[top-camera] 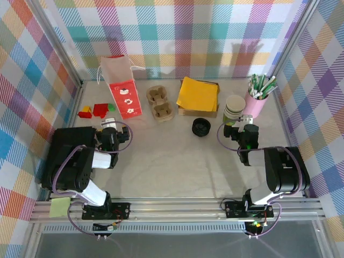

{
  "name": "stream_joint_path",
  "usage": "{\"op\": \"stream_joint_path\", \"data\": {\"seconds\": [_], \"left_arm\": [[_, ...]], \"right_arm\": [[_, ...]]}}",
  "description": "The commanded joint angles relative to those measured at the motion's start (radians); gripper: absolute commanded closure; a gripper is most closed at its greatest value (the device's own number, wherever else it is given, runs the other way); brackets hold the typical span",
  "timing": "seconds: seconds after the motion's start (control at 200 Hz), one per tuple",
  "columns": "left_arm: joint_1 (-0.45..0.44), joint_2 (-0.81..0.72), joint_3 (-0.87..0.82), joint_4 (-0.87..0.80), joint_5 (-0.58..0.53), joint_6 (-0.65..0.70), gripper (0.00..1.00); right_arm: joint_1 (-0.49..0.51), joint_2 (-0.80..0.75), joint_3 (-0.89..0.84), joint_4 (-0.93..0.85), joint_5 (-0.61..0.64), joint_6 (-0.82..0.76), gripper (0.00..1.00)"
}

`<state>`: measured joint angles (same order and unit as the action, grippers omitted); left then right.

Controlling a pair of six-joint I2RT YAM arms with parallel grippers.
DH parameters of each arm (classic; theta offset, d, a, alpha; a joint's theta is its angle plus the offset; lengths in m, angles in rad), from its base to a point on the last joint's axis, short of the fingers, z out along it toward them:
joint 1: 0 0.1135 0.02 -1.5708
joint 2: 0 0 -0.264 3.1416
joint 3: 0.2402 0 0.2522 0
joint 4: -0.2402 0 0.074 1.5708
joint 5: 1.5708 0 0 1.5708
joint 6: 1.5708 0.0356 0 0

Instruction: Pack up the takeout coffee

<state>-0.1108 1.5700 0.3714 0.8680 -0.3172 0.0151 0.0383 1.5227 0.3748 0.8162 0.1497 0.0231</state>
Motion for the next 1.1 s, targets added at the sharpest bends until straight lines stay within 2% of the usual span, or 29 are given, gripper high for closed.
{"op": "stream_joint_path", "data": {"seconds": [0.0,0.42,0.65,0.775,0.885,0.95,1.095], "left_arm": [[-0.011,0.01,0.018,0.039,-0.016,-0.012,0.0],[-0.013,0.009,0.014,0.044,-0.016,-0.01,0.0],[-0.033,0.0,-0.041,0.147,-0.025,0.017,0.0],[-0.038,-0.05,-0.064,0.148,-0.04,0.017,0.0],[-0.05,-0.157,-0.062,0.042,-0.087,0.009,0.0],[-0.056,-0.241,-0.055,-0.062,-0.118,-0.016,0.0],[-0.107,-0.455,-0.049,-0.244,-0.182,-0.043,0.0]], "right_arm": [[-0.004,0.01,0.023,0.037,0.009,0.019,0.01],[-0.004,0.008,0.022,0.038,0.009,0.02,0.01],[-0.004,0.004,0.001,0.07,0.008,0.019,0.01],[-0.004,-0.016,-0.048,0.143,0.008,0.018,0.01],[-0.003,-0.074,-0.081,0.16,-0.003,0.012,0.01],[-0.003,-0.149,-0.076,0.076,0.031,0.031,0.01],[-0.005,-0.378,0.022,-0.358,0.112,0.119,0.01]]}}
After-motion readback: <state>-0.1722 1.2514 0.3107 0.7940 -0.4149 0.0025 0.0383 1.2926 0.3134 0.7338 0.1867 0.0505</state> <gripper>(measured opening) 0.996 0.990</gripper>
